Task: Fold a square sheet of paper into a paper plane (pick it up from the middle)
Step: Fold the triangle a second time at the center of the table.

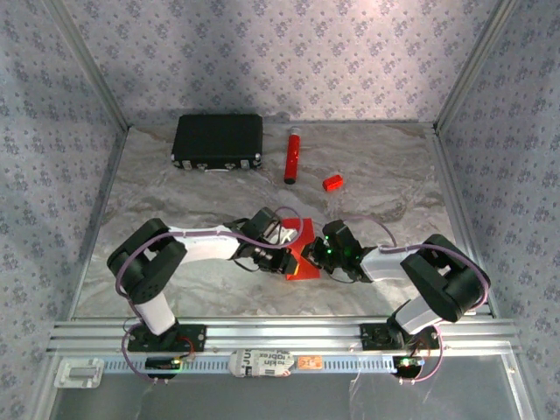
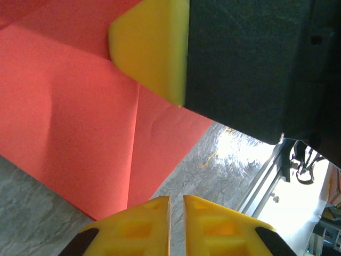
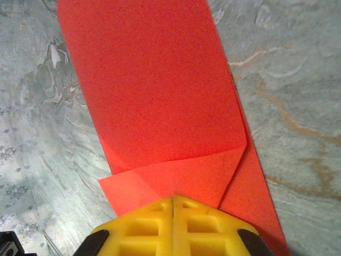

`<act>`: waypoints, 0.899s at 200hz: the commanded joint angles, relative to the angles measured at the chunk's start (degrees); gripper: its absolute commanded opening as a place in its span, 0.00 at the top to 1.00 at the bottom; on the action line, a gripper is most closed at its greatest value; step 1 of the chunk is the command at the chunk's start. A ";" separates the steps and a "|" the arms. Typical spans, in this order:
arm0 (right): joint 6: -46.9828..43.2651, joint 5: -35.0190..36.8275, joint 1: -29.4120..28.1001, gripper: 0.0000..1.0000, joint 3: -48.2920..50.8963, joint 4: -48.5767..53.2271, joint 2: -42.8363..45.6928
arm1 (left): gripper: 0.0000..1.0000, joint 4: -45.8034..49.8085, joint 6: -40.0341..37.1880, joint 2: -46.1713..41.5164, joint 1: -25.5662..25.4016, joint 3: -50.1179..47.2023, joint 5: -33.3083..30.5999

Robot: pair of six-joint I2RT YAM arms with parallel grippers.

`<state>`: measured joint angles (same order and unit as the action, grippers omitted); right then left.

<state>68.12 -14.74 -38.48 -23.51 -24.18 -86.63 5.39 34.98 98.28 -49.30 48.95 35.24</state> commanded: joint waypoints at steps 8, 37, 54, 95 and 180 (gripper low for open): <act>-0.28 2.86 0.60 1.00 1.62 6.08 -0.39 | 0.87 -0.45 -1.41 2.62 -0.19 2.30 -0.98; -0.36 2.70 0.65 1.00 1.51 6.21 -0.38 | 0.88 1.59 -2.15 4.84 -0.13 3.36 -4.08; -0.36 2.79 0.62 1.00 1.54 6.26 -0.40 | 0.89 2.08 -1.65 5.00 0.09 1.91 -5.08; -0.50 3.04 0.64 1.00 1.90 6.25 -0.43 | 0.91 1.85 0.70 3.92 1.69 -3.28 -4.40; -4.72 1.91 1.07 1.00 -0.66 5.54 4.77 | 0.96 1.30 0.70 4.02 2.61 -4.01 -1.27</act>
<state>66.96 -14.66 -38.02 -23.40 -22.85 -85.30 1.48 35.66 101.56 -46.85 46.70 34.35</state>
